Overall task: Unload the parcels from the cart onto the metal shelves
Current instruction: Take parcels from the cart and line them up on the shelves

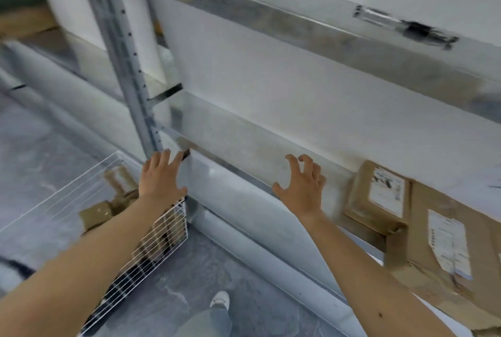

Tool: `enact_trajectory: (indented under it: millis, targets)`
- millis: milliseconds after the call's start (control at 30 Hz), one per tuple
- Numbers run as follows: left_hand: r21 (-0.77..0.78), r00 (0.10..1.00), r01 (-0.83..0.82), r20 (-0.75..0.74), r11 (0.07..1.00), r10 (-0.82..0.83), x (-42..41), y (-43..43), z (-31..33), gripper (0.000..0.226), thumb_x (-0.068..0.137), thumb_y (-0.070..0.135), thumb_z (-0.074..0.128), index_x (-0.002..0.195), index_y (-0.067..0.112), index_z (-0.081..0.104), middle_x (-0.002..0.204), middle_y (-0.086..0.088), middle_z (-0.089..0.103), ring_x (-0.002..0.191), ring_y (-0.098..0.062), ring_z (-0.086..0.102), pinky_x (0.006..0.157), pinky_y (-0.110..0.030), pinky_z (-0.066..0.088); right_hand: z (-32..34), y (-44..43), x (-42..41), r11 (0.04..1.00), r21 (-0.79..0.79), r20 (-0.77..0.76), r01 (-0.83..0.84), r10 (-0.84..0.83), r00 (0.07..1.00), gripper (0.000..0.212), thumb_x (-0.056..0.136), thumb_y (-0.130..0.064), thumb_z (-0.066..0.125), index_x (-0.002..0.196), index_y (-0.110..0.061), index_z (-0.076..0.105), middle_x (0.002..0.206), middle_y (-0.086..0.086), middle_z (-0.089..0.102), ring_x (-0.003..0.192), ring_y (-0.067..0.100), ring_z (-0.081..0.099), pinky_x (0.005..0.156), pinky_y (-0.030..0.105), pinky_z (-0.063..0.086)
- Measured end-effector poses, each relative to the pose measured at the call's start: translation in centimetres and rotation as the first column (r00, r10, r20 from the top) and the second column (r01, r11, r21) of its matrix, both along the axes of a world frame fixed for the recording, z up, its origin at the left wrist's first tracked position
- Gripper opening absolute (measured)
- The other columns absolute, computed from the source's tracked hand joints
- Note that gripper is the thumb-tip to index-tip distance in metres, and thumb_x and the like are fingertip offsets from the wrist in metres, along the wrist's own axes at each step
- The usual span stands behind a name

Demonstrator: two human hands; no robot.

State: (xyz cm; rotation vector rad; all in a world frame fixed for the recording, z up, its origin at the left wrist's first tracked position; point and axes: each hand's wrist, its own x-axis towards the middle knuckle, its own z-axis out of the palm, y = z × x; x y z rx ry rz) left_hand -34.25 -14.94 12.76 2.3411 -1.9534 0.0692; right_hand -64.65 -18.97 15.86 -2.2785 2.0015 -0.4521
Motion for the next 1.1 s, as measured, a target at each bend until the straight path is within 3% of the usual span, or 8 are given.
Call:
enact_trajectory:
  millis: [200, 300, 533, 700, 867, 1100]
  targets:
    - [0.111, 0.967, -0.255, 0.02, 0.961, 0.254, 8.4, 5.9, -3.0, 0.086, 0.08, 0.053, 0.06, 0.146, 0.022, 0.016, 0.152, -0.009, 0.021, 0.14, -0.032, 0.019, 0.116, -0.046, 0.02, -2.5, -0.9, 9.3, 0.977, 0.04, -0.029, -0.209, 0.21, 0.977, 0.071, 0.07, -0.043, 0.075, 0.133, -0.023, 0.049, 0.136, 0.009, 0.043, 0.122, 0.036, 0.039, 0.092, 0.049, 0.034]
    - [0.157, 0.927, -0.364, -0.033, 0.918, 0.373, 12.1, 8.5, -4.6, 0.083, 0.078, 0.049, 0.063, 0.145, 0.023, 0.021, 0.149, -0.008, 0.023, 0.139, -0.032, 0.019, 0.115, -0.046, 0.02, -3.8, -1.5, 14.3, 0.949, 0.071, -0.049, -0.307, 0.311, 0.949, 0.07, 0.071, -0.042, 0.075, 0.133, -0.023, 0.049, 0.137, 0.01, 0.042, 0.123, 0.036, 0.039, 0.092, 0.05, 0.034]
    - [0.266, 0.815, -0.556, -0.012, 0.787, 0.58, 21.0, 13.1, -8.8, 0.085, 0.082, 0.049, 0.057, 0.149, 0.024, 0.011, 0.155, -0.009, 0.015, 0.142, -0.032, 0.012, 0.116, -0.045, 0.018, -6.8, -3.6, 26.8, 0.871, 0.19, -0.072, -0.453, 0.472, 0.879, 0.071, 0.069, -0.042, 0.077, 0.131, -0.019, 0.051, 0.136, 0.014, 0.043, 0.123, 0.041, 0.039, 0.091, 0.055, 0.037]
    - [0.367, 0.773, -0.579, -0.034, 0.728, 0.633, 26.4, 13.9, -10.4, 0.084, 0.083, 0.049, 0.056, 0.149, 0.023, 0.012, 0.155, -0.008, 0.014, 0.142, -0.032, 0.014, 0.114, -0.043, 0.022, -10.0, -3.2, 34.9, 0.841, 0.308, -0.017, -0.444, 0.472, 0.882, 0.074, 0.077, -0.05, 0.069, 0.139, -0.022, 0.041, 0.141, 0.011, 0.035, 0.126, 0.035, 0.036, 0.095, 0.05, 0.037]
    - [0.454, 0.771, -0.563, -0.012, 0.691, 0.637, 30.5, 14.0, -12.0, 0.096, 0.078, 0.061, 0.058, 0.149, 0.023, 0.006, 0.156, -0.007, 0.009, 0.144, -0.031, 0.01, 0.116, -0.04, 0.02, -13.1, -2.3, 39.9, 0.784, 0.431, -0.035, -0.448, 0.51, 0.859, 0.075, 0.08, -0.056, 0.062, 0.142, -0.027, 0.032, 0.144, 0.009, 0.029, 0.13, 0.031, 0.033, 0.102, 0.05, 0.037]
    - [0.423, 0.702, -0.611, -0.101, 0.669, 0.705, 34.2, 12.1, -13.8, 0.092, 0.079, 0.048, 0.062, 0.15, 0.023, 0.007, 0.156, -0.006, 0.012, 0.143, -0.029, 0.013, 0.116, -0.04, 0.022, -14.9, -5.0, 45.7, 0.752, 0.466, -0.057, -0.466, 0.551, 0.832, 0.072, 0.082, -0.054, 0.062, 0.142, -0.027, 0.031, 0.146, 0.01, 0.03, 0.132, 0.029, 0.034, 0.101, 0.047, 0.038]
